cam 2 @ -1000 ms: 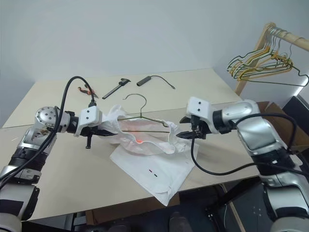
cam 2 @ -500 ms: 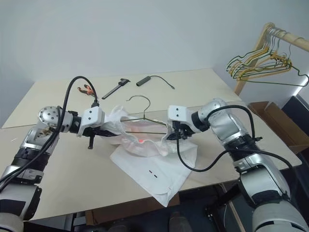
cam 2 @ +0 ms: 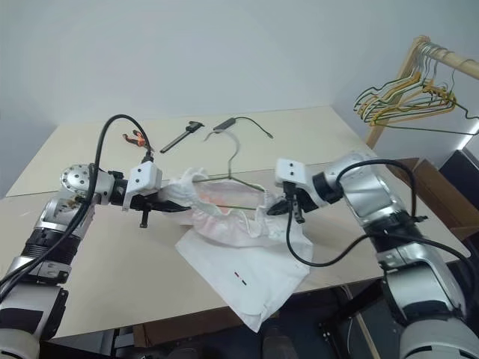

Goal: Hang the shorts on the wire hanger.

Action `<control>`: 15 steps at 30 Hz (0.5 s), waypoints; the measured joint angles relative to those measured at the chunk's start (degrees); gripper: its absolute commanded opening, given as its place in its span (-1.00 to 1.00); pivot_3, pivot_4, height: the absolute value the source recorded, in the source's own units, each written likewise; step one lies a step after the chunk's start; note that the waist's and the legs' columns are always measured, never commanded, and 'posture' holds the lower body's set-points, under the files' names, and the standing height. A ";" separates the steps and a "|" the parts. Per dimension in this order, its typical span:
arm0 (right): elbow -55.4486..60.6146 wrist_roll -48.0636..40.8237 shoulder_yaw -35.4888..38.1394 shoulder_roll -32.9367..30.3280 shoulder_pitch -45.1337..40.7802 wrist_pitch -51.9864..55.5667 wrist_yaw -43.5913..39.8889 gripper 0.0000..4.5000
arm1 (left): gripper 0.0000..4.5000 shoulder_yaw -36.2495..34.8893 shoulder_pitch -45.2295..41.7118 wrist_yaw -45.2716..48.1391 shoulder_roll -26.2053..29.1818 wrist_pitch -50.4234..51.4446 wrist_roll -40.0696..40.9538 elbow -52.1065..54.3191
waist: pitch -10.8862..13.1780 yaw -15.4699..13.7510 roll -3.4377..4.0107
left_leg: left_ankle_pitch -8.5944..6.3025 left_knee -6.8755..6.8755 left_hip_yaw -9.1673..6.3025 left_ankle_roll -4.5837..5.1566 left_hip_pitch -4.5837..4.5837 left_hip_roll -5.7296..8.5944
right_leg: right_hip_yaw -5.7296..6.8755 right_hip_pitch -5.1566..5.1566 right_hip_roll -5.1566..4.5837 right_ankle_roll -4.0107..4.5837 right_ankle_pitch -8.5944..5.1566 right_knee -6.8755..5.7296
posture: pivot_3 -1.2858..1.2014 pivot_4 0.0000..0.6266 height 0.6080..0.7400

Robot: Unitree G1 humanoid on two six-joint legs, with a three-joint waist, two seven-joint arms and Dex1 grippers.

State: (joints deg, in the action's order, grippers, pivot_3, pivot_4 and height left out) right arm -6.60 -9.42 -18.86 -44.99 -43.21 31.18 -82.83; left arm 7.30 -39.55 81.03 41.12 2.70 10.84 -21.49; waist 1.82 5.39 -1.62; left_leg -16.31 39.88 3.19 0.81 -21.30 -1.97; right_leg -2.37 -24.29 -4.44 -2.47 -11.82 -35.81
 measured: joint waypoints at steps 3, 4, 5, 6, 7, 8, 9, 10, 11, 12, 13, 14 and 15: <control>6.22 -3.84 4.51 -4.99 7.30 6.75 0.53 -1.00 | 0.25 -2.94 -0.92 -0.28 1.82 0.18 0.98 -1.84 | 0.00 0.17 0.00 | 0.00 0.00 0.01 0.00 0.04 0.00 | -0.01 0.01 0.01 0.00 0.00 -0.01 | -0.06 -1.00 1.00; 8.17 -5.18 6.34 -6.15 9.55 8.87 1.19 -1.00 | 0.41 -3.91 -1.34 -0.53 2.25 0.15 1.11 -2.61 | 0.00 0.20 0.00 | 0.00 0.00 0.02 0.00 0.07 0.00 | -0.01 0.01 0.01 0.00 0.00 -0.04 | -0.06 -1.00 1.00; 10.47 -6.63 8.78 -7.18 12.22 11.21 2.16 -1.00 | 0.55 -4.61 -2.06 -0.86 2.52 0.10 1.35 -3.67 | 0.00 0.22 0.00 | 0.00 0.00 0.01 0.00 0.10 0.00 | -0.01 0.03 0.01 0.00 0.00 -0.05 | -0.07 -1.00 1.00; 13.01 -8.31 11.62 -8.12 15.15 14.01 3.50 -1.00 | 0.69 -5.58 -2.81 -1.71 2.76 -0.11 1.49 -4.63 | 0.00 0.24 0.00 | 0.00 -0.01 0.01 0.00 0.12 0.00 | -0.01 0.04 0.01 0.00 -0.01 -0.05 | -0.08 -1.00 1.00; 15.26 -10.11 14.54 -8.67 17.82 17.00 5.00 -1.00 | 0.85 -6.84 -3.36 -3.10 2.91 -0.69 1.53 -5.15 | 0.00 0.32 -0.01 | 0.00 0.00 0.03 -0.01 0.14 0.00 | -0.03 0.05 0.01 0.00 -0.01 -0.05 | -0.08 -1.00 1.00; 17.17 -11.70 17.38 -8.86 20.01 19.79 6.58 -1.00 | 0.99 -7.75 -3.93 -4.82 2.77 -1.22 1.53 -5.43 | 0.00 0.35 -0.01 | 0.00 0.00 0.03 -0.01 0.14 0.00 | -0.03 0.06 0.00 0.00 -0.01 -0.04 | -0.09 -1.00 1.00; 19.04 -13.17 20.26 -9.02 22.14 22.66 8.30 -1.00 | 0.99 -8.62 -4.63 -6.50 2.21 -1.14 1.66 -5.46 | -0.01 0.35 -0.01 | 0.00 0.00 0.04 -0.01 0.13 0.00 | -0.04 0.08 0.00 0.00 0.00 -0.04 | -0.10 -1.00 1.00; 21.04 -14.58 23.53 -9.20 24.27 25.78 10.27 -1.00 | 0.99 -9.60 -5.27 -8.16 1.34 -0.76 2.47 -5.23 | -0.01 0.31 -0.02 | -0.01 0.00 0.03 -0.01 0.13 0.01 | -0.04 0.09 -0.01 -0.01 -0.01 -0.02 | -0.11 -1.00 1.00; 23.06 -15.67 26.57 -9.28 26.44 28.47 12.06 -1.00 | 0.99 -10.70 -5.55 -9.73 0.16 0.42 3.44 -4.21 | -0.01 0.28 -0.02 | -0.01 0.00 0.04 -0.02 0.12 0.01 | -0.04 0.09 -0.01 -0.01 -0.01 -0.02 | -0.12 -1.00 1.00; 25.18 -16.87 30.40 -9.23 28.96 31.73 14.16 -1.00 | 0.99 -12.10 -5.60 -11.70 -1.52 2.40 5.37 -2.35 | -0.02 0.10 -0.03 | -0.02 0.01 0.00 -0.04 0.08 0.01 | -0.01 0.10 -0.02 -0.03 -0.02 0.01 | -0.13 -1.00 1.00; 26.82 -17.85 33.52 -9.12 30.74 34.79 16.11 -1.00 | 0.99 -12.99 -5.60 -13.31 -3.08 4.51 7.12 -0.38 | -0.02 0.08 -0.03 | -0.03 0.03 0.01 -0.05 0.07 0.00 | -0.01 0.09 -0.02 -0.03 -0.02 -0.01 | -0.14 -1.00 1.00; 28.34 -18.54 36.50 -8.72 32.39 37.46 17.99 -1.00 | 0.99 -13.45 -5.60 -14.69 -4.47 6.55 8.60 1.72 | -0.02 0.12 -0.04 | -0.04 0.05 0.00 -0.06 0.03 0.00 | -0.01 0.07 -0.02 -0.04 -0.02 0.01 | -0.16 -1.00 1.00; 30.12 -19.02 40.32 -7.92 34.36 40.70 20.34 -1.00 | 0.99 -13.76 -5.55 -16.15 -6.13 8.84 10.34 4.72 | -0.03 0.22 -0.05 | -0.06 0.06 0.00 -0.09 0.01 0.00 | -0.03 0.08 -0.02 -0.04 -0.02 0.03 | -0.16 -1.00 1.00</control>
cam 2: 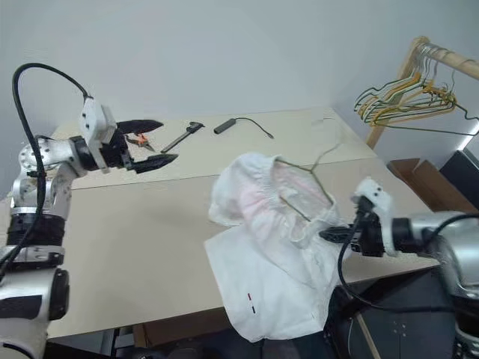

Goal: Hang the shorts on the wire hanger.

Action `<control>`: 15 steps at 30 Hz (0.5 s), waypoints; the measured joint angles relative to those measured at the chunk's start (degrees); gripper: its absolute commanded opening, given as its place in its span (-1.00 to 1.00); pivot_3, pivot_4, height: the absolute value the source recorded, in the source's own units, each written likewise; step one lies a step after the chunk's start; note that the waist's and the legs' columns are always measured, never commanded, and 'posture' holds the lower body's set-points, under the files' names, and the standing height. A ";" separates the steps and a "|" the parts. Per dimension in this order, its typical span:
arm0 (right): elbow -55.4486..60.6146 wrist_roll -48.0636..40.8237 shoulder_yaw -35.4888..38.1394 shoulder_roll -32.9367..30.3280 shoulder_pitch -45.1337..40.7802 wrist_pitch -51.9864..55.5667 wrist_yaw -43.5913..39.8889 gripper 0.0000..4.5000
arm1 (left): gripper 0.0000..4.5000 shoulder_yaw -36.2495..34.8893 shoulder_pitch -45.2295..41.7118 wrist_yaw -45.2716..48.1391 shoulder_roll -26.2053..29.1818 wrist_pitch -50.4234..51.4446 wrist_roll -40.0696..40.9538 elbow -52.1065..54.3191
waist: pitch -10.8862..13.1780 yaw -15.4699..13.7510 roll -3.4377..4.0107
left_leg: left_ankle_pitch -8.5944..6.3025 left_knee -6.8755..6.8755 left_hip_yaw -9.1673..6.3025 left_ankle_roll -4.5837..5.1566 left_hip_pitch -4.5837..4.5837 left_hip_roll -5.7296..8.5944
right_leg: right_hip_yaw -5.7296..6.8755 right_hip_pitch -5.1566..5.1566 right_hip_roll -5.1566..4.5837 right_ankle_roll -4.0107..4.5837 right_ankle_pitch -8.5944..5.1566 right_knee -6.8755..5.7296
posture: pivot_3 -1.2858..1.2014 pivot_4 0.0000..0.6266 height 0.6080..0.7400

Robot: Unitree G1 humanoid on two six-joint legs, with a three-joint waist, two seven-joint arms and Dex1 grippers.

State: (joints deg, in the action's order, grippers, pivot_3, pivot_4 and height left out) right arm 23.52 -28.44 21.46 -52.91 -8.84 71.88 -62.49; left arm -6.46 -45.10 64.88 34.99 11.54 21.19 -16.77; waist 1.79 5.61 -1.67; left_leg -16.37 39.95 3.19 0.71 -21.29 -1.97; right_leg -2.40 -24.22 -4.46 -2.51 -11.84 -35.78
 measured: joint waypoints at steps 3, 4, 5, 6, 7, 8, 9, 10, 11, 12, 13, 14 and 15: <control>4.30 0.70 7.30 3.09 2.00 10.33 7.62 -1.00 | 0.99 -0.22 0.03 -3.59 -4.13 5.13 4.53 7.41 | -0.01 1.14 0.00 | -0.02 0.03 0.03 -0.01 0.05 0.01 | -0.09 0.02 0.00 -0.01 0.00 -0.04 | -0.20 -1.00 1.00; 5.80 1.16 9.52 4.42 2.05 13.85 10.21 -1.00 | 0.99 -0.23 0.03 -4.73 -5.43 6.57 5.99 9.28 | -0.01 1.61 0.01 | -0.02 0.02 0.02 -0.01 0.08 0.01 | -0.11 0.06 0.01 -0.01 0.00 -0.05 | -0.22 -1.00 1.00; 7.32 1.40 12.32 5.82 2.57 16.99 13.06 -1.00 | 0.99 -0.13 0.04 -5.81 -7.00 7.94 7.26 11.15 | -0.03 2.30 0.04 | -0.02 0.02 0.01 -0.01 0.12 0.01 | -0.12 0.10 0.02 -0.02 -0.01 -0.06 | -0.23 -1.00 1.00; 7.95 1.55 14.17 6.67 3.07 18.45 15.09 -1.00 | 0.99 -0.02 0.08 -6.27 -7.90 8.74 8.19 12.09 | -0.04 2.94 0.06 | -0.02 0.01 0.00 -0.01 0.14 0.02 | -0.13 0.13 0.02 -0.04 -0.03 -0.07 | -0.23 -1.00 1.00; 8.58 1.63 16.41 7.52 3.81 19.66 17.37 -1.00 | 0.99 0.05 0.07 -6.79 -8.60 9.55 8.73 12.83 | -0.06 3.56 0.09 | -0.02 0.00 0.00 -0.01 0.14 0.03 | -0.16 0.12 0.02 -0.04 -0.03 -0.06 | -0.24 -1.00 1.00; 8.67 1.23 18.93 8.32 4.55 20.13 19.76 -1.00 | 0.99 0.10 0.07 -7.06 -9.10 10.32 9.49 13.09 | -0.10 4.52 0.14 | -0.02 0.00 -0.01 -0.01 0.13 0.04 | -0.17 0.15 0.02 -0.10 -0.07 -0.05 | -0.24 -1.00 1.00; 8.60 0.89 20.51 8.54 4.91 20.18 21.24 -1.00 | 0.99 0.13 0.07 -7.17 -9.39 10.75 9.93 13.12 | -0.11 5.08 0.16 | -0.02 0.00 0.01 -0.01 0.12 0.04 | -0.21 0.16 0.02 -0.13 -0.08 -0.05 | -0.25 -1.00 1.00; 8.36 0.20 22.44 8.56 5.06 20.18 23.46 -1.00 | 0.99 0.22 0.07 -7.18 -9.62 11.10 10.45 13.15 | -0.12 6.01 0.19 | -0.02 -0.01 0.01 -0.01 0.12 0.06 | -0.26 0.18 0.01 -0.28 -0.17 -0.04 | -0.26 -1.00 1.00; 8.01 -0.19 24.11 8.55 4.96 20.18 25.71 -1.00 | 0.99 0.27 0.05 -7.11 -9.86 11.23 10.61 13.15 | -0.12 6.87 0.19 | -0.02 -0.03 0.00 -0.01 0.12 0.06 | -0.28 0.22 0.02 -0.47 -0.29 -0.03 | -0.26 -1.00 1.00; 7.29 -0.86 25.51 8.55 4.53 20.18 27.99 -1.00 | 0.99 0.30 0.03 -7.01 -10.04 11.46 10.83 13.13 | -0.12 7.84 0.19 | -0.02 -0.05 -0.01 0.00 0.10 0.05 | -0.29 0.30 0.02 -0.50 -0.31 -0.02 | -0.26 -1.00 1.00; 5.94 -1.56 26.77 8.54 3.75 20.18 30.49 -1.00 | 0.99 0.31 -0.19 -6.83 -10.22 12.04 11.32 12.99 | -0.12 8.70 0.19 | -0.03 -0.07 -0.03 0.01 0.11 0.05 | -0.36 0.36 0.02 -0.52 -0.33 -0.02 | -0.27 -1.00 1.00; 4.31 -2.18 27.51 8.41 2.67 20.18 33.18 -1.00 | 0.99 0.31 -0.63 -6.66 -10.36 12.60 12.14 12.75 | -0.12 9.64 0.19 | -0.03 -0.07 -0.07 0.01 0.12 0.06 | -0.38 0.42 0.01 -0.58 -0.36 -0.02 | -0.27 -1.00 1.00; 2.57 -2.64 27.99 7.86 1.74 20.18 35.60 -1.00 | 0.99 0.27 -1.21 -6.49 -10.60 12.92 12.87 12.61 | -0.12 10.48 0.19 | -0.03 -0.09 -0.10 0.02 0.16 0.07 | -0.46 0.44 0.01 -0.60 -0.37 -0.02 | -0.27 -1.00 1.00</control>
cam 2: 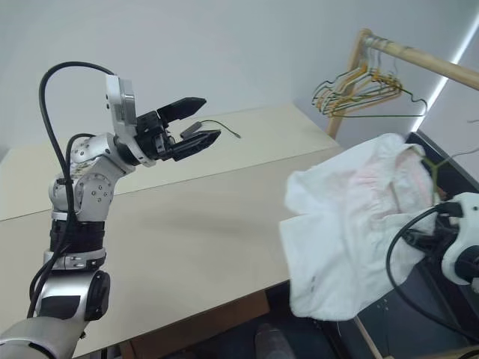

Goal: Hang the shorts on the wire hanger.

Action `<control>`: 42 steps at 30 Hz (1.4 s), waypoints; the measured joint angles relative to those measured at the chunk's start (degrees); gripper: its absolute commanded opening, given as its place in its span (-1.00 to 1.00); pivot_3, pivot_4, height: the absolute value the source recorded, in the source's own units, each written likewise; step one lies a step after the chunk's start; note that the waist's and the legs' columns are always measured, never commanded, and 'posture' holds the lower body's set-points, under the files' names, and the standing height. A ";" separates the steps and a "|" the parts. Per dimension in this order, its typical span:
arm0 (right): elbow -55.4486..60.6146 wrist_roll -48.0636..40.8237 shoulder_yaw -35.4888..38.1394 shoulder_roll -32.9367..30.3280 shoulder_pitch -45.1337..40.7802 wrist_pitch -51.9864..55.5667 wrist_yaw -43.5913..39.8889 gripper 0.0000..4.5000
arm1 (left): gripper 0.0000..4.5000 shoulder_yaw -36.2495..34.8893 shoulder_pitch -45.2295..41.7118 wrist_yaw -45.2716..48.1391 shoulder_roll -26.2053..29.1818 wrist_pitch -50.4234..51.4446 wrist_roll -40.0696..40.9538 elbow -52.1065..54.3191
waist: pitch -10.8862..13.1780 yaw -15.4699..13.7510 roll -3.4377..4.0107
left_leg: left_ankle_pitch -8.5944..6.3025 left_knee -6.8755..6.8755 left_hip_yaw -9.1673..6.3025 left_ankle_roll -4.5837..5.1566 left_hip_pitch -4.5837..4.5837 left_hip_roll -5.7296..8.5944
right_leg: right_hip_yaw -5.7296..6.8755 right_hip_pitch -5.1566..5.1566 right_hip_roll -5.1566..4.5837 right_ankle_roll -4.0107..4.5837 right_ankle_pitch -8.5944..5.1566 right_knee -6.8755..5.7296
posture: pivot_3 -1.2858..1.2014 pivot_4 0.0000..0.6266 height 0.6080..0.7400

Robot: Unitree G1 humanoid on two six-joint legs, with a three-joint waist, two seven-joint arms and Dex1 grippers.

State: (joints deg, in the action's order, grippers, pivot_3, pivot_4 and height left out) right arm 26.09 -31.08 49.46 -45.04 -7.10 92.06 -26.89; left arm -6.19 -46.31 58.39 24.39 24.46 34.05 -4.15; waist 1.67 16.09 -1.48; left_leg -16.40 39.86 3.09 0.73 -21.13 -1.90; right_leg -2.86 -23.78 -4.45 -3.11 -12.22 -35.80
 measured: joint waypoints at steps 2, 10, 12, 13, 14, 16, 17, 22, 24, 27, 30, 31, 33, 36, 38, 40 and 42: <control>-4.21 -1.99 0.69 -1.67 -3.28 0.01 4.66 -1.00 | 0.99 -0.12 -0.81 0.64 0.06 1.04 1.58 0.17 | -0.01 1.58 0.06 | -0.01 -0.04 -0.04 0.02 0.09 0.04 | -0.16 0.08 0.00 -0.03 -0.01 0.00 | -0.26 -1.00 1.00; -27.03 -5.12 0.34 -9.05 -25.46 0.01 24.87 -1.00 | 0.99 -0.80 -0.36 0.99 1.00 5.35 6.36 3.70 | 0.07 6.27 0.14 | -0.13 -0.24 0.11 0.20 0.96 0.11 | -0.63 0.87 0.05 -0.13 -0.08 0.32 | -0.24 -1.00 1.00; -33.73 -3.91 -0.39 -10.24 -30.38 0.00 28.68 -1.00 | 0.99 -1.12 0.17 0.79 1.36 6.07 6.84 4.88 | 0.07 6.68 0.15 | -0.13 -0.29 0.11 0.22 1.02 0.11 | -0.71 1.02 0.11 -0.16 -0.06 0.51 | -0.23 -1.00 1.00; -37.74 -2.79 -0.91 -10.79 -33.22 0.00 30.24 -1.00 | 0.99 -1.21 0.49 0.60 1.45 6.45 7.00 5.57 | 0.08 6.88 0.17 | -0.14 -0.35 0.13 0.22 1.06 0.14 | -0.82 1.09 0.13 -0.19 -0.04 0.64 | -0.23 -1.00 1.00; -40.71 -1.77 -1.52 -11.25 -35.20 0.01 31.25 -1.00 | 0.99 -1.23 0.90 0.57 1.52 6.71 7.26 6.24 | 0.08 6.92 0.17 | -0.13 -0.45 0.14 0.23 1.09 0.19 | -0.92 1.15 0.13 -0.24 -0.02 0.76 | -0.23 -1.00 1.00; -45.28 -0.09 -2.31 -11.93 -38.07 0.00 32.23 -1.00 | 0.99 -1.25 1.80 0.49 1.65 6.90 7.81 7.25 | 0.09 6.77 0.16 | -0.14 -0.49 0.21 0.23 1.17 0.22 | -1.03 1.23 0.12 -0.32 -0.01 0.86 | -0.22 -1.00 1.00; -47.52 1.20 -2.77 -12.06 -39.52 0.00 32.41 -1.00 | 0.99 -1.29 2.14 0.38 1.84 6.99 7.94 7.60 | 0.10 6.71 0.16 | -0.14 -0.49 0.22 0.25 1.16 0.25 | -1.08 1.25 0.12 -0.36 -0.02 0.91 | -0.21 -1.00 1.00; -59.46 7.37 -3.67 -12.94 -44.32 -2.06 32.59 -1.00 | 0.99 -1.62 3.56 -0.75 3.02 7.30 8.81 10.33 | 0.11 6.09 0.16 | -0.23 -0.51 0.26 0.39 1.15 0.33 | -1.23 1.32 0.09 -0.54 -0.01 1.04 | -0.19 -1.00 1.00; -60.68 8.73 -4.30 -12.92 -44.25 -3.79 32.46 -1.00 | 0.99 -1.62 4.19 -1.21 3.37 7.81 8.88 11.25 | 0.11 5.74 0.15 | -0.24 -0.53 0.26 0.40 1.15 0.32 | -1.23 1.32 0.10 -0.57 0.00 1.08 | -0.18 -1.00 1.00; -59.32 10.58 -5.75 -11.65 -43.08 -5.32 32.40 -0.76 | 1.00 -1.80 5.07 -1.98 3.99 8.39 9.04 12.97 | 0.13 5.19 0.13 | -0.24 -0.55 0.26 0.41 1.16 0.31 | -1.23 1.33 0.12 -0.59 0.00 1.10 | -0.17 -1.00 1.00; -55.13 11.81 -6.61 -7.94 -41.50 -5.31 32.51 -0.38 | 1.00 -1.97 6.23 -2.80 4.63 8.64 9.17 14.65 | 0.13 4.80 0.13 | -0.24 -0.56 0.26 0.41 1.18 0.31 | -1.26 1.34 0.13 -0.62 0.02 1.06 | -0.16 -1.00 1.00; -53.14 12.25 -7.48 -6.63 -40.90 -5.31 32.61 -0.21 | 1.00 -2.00 6.37 -3.01 4.75 8.74 9.35 14.88 | 0.13 4.58 0.14 | -0.24 -0.56 0.25 0.41 1.20 0.32 | -1.28 1.34 0.13 -0.63 0.02 1.04 | -0.16 -1.00 1.00; -50.27 13.15 -8.74 -5.20 -40.75 -5.38 32.86 0.11 | 1.00 -2.05 6.50 -3.55 4.90 8.98 9.80 15.35 | 0.20 4.07 0.26 | -0.24 -0.56 0.26 0.41 1.21 0.34 | -1.29 1.34 0.12 -0.63 0.03 1.02 | -0.15 -1.00 1.00; -46.06 15.53 -10.91 -4.87 -40.76 -6.99 33.91 0.61 | 1.00 -2.50 6.90 -4.09 5.55 9.18 10.32 16.11 | 0.26 2.99 0.35 | -0.24 -0.60 0.24 0.41 1.21 0.32 | -1.25 1.31 0.14 -0.65 0.02 1.02 | -0.14 -1.00 1.00; -41.53 17.87 -13.65 -4.70 -39.60 -10.46 35.14 0.91 | 1.00 -2.89 7.00 -4.72 5.73 9.26 10.63 16.28 | 0.27 2.15 0.36 | -0.24 -0.64 0.24 0.41 1.18 0.32 | -1.26 1.26 0.15 -0.66 0.02 1.04 | -0.14 -1.00 1.00; -37.54 20.83 -16.75 -3.37 -38.08 -16.03 37.05 0.98 | 1.00 -3.09 7.17 -5.19 5.94 9.30 10.88 16.86 | 0.27 1.82 0.36 | -0.24 -0.66 0.25 0.41 1.13 0.32 | -1.26 1.22 0.14 -0.67 0.01 1.06 | -0.13 -1.00 1.00; -33.29 25.61 -20.75 -1.55 -34.63 -25.80 40.53 0.98 | 1.00 -3.20 7.48 -5.63 6.50 9.30 10.95 17.27 | 0.27 1.39 0.37 | -0.24 -0.67 0.26 0.41 1.03 0.36 | -1.28 1.12 0.10 -0.69 0.00 1.07 | -0.13 -1.00 1.00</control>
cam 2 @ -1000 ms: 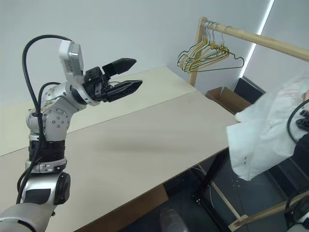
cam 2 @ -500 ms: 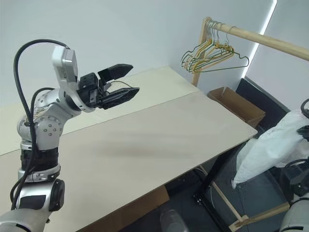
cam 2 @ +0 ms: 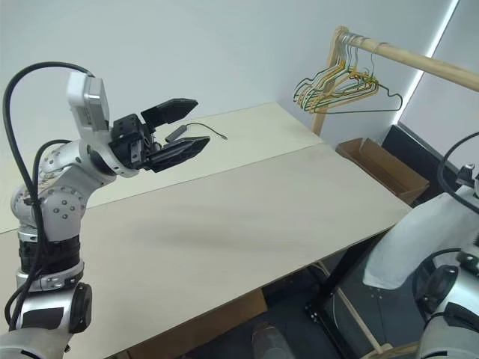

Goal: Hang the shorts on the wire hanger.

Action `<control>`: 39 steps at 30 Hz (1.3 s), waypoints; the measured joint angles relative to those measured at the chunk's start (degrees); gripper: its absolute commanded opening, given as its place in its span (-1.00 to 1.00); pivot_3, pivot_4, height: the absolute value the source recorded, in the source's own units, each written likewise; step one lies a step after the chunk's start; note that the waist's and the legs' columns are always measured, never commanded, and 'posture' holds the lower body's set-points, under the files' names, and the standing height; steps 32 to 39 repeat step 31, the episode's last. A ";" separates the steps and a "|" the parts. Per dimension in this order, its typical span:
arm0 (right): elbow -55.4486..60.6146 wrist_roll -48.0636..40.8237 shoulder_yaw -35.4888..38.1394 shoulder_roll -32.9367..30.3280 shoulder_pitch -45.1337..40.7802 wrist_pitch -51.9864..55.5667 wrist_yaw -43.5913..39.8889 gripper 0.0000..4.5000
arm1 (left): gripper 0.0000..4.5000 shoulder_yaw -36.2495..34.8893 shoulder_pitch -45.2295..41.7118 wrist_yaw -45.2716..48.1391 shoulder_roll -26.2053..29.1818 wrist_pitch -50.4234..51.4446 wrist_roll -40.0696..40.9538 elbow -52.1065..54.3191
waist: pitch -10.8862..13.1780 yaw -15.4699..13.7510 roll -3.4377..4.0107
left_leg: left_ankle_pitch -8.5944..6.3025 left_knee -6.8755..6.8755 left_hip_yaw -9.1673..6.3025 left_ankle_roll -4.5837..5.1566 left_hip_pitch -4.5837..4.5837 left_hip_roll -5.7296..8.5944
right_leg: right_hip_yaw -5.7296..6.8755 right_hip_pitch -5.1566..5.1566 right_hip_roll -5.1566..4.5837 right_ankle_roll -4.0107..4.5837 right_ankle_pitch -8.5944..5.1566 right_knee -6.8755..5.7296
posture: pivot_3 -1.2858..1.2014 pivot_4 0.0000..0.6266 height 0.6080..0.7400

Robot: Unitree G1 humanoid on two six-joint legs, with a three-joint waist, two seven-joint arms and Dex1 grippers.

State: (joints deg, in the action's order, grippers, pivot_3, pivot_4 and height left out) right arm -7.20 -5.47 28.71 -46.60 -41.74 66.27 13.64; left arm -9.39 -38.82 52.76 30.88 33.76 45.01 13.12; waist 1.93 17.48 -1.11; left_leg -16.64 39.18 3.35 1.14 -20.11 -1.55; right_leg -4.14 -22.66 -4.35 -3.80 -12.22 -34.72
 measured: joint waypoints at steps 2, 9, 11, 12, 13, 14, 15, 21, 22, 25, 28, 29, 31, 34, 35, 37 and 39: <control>3.82 4.01 -2.66 1.86 2.63 -8.63 3.09 0.98 | 1.00 -0.11 0.54 -0.64 0.33 0.01 -0.01 0.07 | 0.00 -0.34 0.01 | 0.00 -0.01 0.03 0.00 -0.12 0.02 | -0.06 -0.22 0.00 0.00 0.00 -0.08 | -0.13 -1.00 1.00; 14.23 13.59 -14.99 7.14 8.18 -39.41 4.47 0.98 | 1.00 -0.51 4.09 -4.23 1.52 -0.37 -1.96 2.36 | 0.00 -0.88 0.01 | 0.01 -0.13 0.09 0.00 -0.11 0.00 | -0.20 -0.38 0.06 0.00 0.00 -0.19 | -0.09 -1.00 1.00; 15.19 12.30 -17.62 9.23 8.34 -43.36 0.53 0.98 | 1.00 -0.65 5.71 -5.10 1.75 -0.41 -2.25 2.85 | 0.03 -1.08 -0.03 | 0.01 -0.10 0.07 0.00 -0.10 0.01 | -0.19 -0.36 0.06 0.02 0.01 -0.21 | -0.08 -1.00 1.00; 15.65 8.83 -18.08 10.66 8.27 -44.39 -4.64 0.98 | 1.00 -0.88 7.06 -5.97 2.35 -0.53 -2.72 3.92 | 0.05 -1.30 -0.07 | 0.02 -0.10 0.04 0.01 -0.08 0.02 | -0.17 -0.36 0.05 0.02 0.02 -0.19 | -0.06 -1.00 1.00; 15.82 6.04 -18.85 11.43 8.32 -44.87 -8.78 0.98 | 1.00 -1.01 8.07 -6.54 2.88 -0.72 -3.25 4.57 | 0.06 -1.52 -0.09 | 0.02 -0.10 0.03 0.01 -0.10 0.00 | -0.16 -0.35 0.06 0.05 0.04 -0.21 | -0.06 -1.00 1.00; 15.99 2.45 -19.66 12.09 8.43 -45.23 -14.70 0.98 | 1.00 -1.29 9.38 -7.29 3.16 -1.23 -4.10 5.49 | 0.07 -1.98 -0.10 | 0.02 -0.10 0.02 0.01 -0.07 0.00 | -0.14 -0.37 0.05 0.06 0.05 -0.17 | -0.04 -1.00 1.00; 16.24 0.28 -20.78 12.12 8.81 -45.89 -18.91 0.98 | 1.00 -1.70 10.64 -7.53 3.51 -1.42 -4.50 6.32 | 0.07 -2.32 -0.10 | 0.02 -0.10 0.01 0.01 -0.06 0.00 | -0.12 -0.40 0.06 0.08 0.06 -0.18 | -0.03 -1.00 1.00; 16.72 -14.29 -27.80 6.22 11.21 -44.68 -52.13 0.98 | 1.00 -5.04 24.35 -5.66 9.95 -2.81 -6.77 10.13 | 0.13 -6.14 -0.12 | -0.01 -0.18 -0.12 0.05 -0.08 -0.09 | 0.15 -0.62 0.06 0.54 0.25 -0.12 | 0.03 -1.00 1.00; 16.28 -16.52 -28.89 5.11 11.06 -44.34 -58.01 0.98 | 1.00 -5.80 27.26 -5.01 11.10 -3.25 -7.06 11.08 | 0.16 -7.24 -0.17 | -0.02 -0.19 -0.10 0.06 -0.08 -0.11 | 0.17 -0.63 0.05 0.55 0.24 -0.11 | 0.03 -1.00 1.00; 13.22 -19.57 -31.09 3.83 9.73 -43.28 -69.22 0.98 | 1.00 -7.14 32.61 -3.17 13.13 -4.57 -8.06 12.48 | 0.27 -9.70 -0.33 | -0.02 -0.16 -0.03 0.06 -0.07 -0.11 | 0.21 -0.62 0.02 0.59 0.24 -0.13 | 0.04 -1.00 1.00; 10.37 -19.26 -33.67 3.33 7.93 -43.57 -75.34 0.98 | 1.00 -8.20 34.95 -1.73 14.32 -5.14 -7.98 13.37 | 0.29 -12.03 -0.38 | -0.02 -0.13 0.06 0.06 -0.04 -0.13 | 0.25 -0.64 0.03 0.66 0.22 -0.15 | 0.04 -1.00 1.00; 9.39 -18.81 -34.59 3.35 7.24 -43.73 -76.74 0.98 | 1.00 -8.49 35.54 -1.13 14.60 -5.15 -7.74 13.72 | 0.29 -12.58 -0.38 | -0.01 -0.13 0.12 0.05 -0.04 -0.13 | 0.28 -0.65 0.03 0.68 0.20 -0.19 | 0.04 -1.00 1.00; 8.07 -17.64 -35.80 3.71 6.30 -44.73 -78.54 0.98 | 1.00 -8.74 36.79 -0.03 15.36 -5.14 -7.49 14.64 | 0.29 -13.61 -0.38 | -0.01 -0.14 0.31 0.05 -0.06 -0.15 | 0.29 -0.73 0.07 0.77 0.18 -0.24 | 0.04 -1.00 1.00; 8.07 -17.64 -35.80 3.71 6.30 -44.73 -78.54 0.98 | 1.00 -8.74 36.79 -0.03 15.36 -5.14 -7.49 14.64 | 0.29 -13.61 -0.38 | -0.01 -0.14 0.31 0.05 -0.06 -0.15 | 0.29 -0.73 0.07 0.77 0.18 -0.24 | 0.04 -1.00 1.00; 8.07 -17.64 -35.80 3.71 6.30 -44.73 -78.54 0.98 | 1.00 -8.74 36.79 -0.03 15.36 -5.14 -7.49 14.64 | 0.29 -13.61 -0.38 | -0.01 -0.14 0.31 0.05 -0.06 -0.15 | 0.29 -0.73 0.07 0.77 0.18 -0.24 | 0.04 -1.00 1.00; 8.07 -17.64 -35.80 3.71 6.30 -44.73 -78.54 0.98 | 1.00 -8.74 36.79 -0.03 15.36 -5.14 -7.49 14.64 | 0.29 -13.61 -0.38 | -0.01 -0.14 0.31 0.05 -0.06 -0.15 | 0.29 -0.73 0.07 0.77 0.18 -0.24 | 0.04 -1.00 1.00; 8.07 -17.64 -35.80 3.71 6.30 -44.73 -78.54 0.98 | 1.00 -8.74 36.79 -0.03 15.36 -5.14 -7.49 14.64 | 0.29 -13.61 -0.38 | -0.01 -0.14 0.31 0.05 -0.06 -0.15 | 0.29 -0.73 0.07 0.77 0.18 -0.24 | 0.04 -1.00 1.00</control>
